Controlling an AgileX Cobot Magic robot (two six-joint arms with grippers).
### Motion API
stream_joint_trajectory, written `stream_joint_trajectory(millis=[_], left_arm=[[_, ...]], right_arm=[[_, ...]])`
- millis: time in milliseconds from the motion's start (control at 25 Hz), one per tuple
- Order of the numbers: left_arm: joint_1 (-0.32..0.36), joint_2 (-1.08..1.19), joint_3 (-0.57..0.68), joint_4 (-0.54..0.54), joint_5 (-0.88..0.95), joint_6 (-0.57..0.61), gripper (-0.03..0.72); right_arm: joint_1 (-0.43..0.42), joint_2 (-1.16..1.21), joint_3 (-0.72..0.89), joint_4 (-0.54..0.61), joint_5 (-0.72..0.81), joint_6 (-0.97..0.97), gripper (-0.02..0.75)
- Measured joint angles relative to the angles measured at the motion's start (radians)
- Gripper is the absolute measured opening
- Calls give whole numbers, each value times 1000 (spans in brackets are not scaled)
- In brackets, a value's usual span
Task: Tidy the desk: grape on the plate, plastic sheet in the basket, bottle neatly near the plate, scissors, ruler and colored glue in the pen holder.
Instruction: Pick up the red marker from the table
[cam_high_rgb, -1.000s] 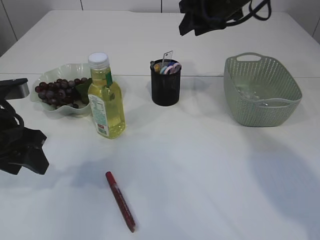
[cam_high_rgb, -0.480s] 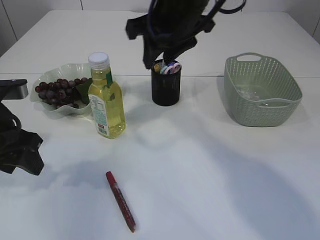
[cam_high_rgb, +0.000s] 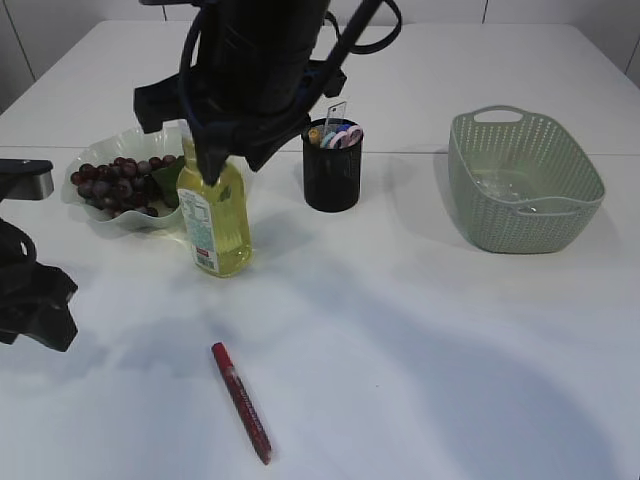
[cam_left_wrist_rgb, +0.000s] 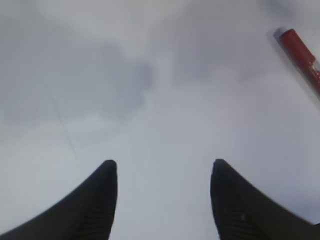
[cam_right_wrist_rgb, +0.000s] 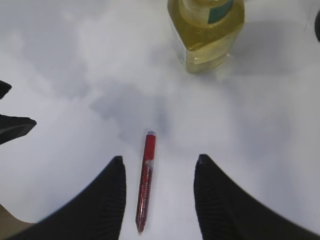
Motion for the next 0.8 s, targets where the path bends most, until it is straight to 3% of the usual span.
stream_joint_trajectory(millis=[400,800], left_arm=[[91,0,0,2,-16,0,435],[93,0,0,-12,-16,0,435]], right_arm=[[0,0,141,14,0,19,364],[25,102,191,66,-4,26,364]])
